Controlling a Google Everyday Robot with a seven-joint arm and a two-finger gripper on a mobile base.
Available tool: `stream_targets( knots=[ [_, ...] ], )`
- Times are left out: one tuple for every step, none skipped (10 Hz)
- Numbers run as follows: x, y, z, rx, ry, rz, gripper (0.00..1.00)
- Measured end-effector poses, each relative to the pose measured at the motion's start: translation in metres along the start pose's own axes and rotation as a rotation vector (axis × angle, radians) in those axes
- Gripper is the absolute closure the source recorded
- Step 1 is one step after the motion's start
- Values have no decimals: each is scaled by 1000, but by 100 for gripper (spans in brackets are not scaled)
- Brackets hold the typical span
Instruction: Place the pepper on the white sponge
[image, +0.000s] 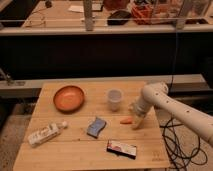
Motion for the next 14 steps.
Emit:
stream_targets(
  knots=[
    [-8,1,3,-2,-3,-7,22],
    [-10,2,4,-4,-7,-10,28],
    [-8,4,5,-4,-10,-8,39],
    [-7,5,7,-4,-10,-12,49],
    [-10,6,9,-5,-11,-20,59],
    [-16,6,12,-7,-12,-26,69],
    [-20,5,15,-5,-13,-19,80],
    [-20,2,17,-1,-9,-6,91],
    [-22,1,15,0,-6,0,97],
    [-30,-1,11,-2,-5,-10,99],
    [-41,1,8,-4,-4,-33,99],
    [-56,2,6,-5,-3,-47,99],
    [-77,2,6,-4,-3,-64,99],
    [-100,2,6,-4,-1,-83,99]
  ],
)
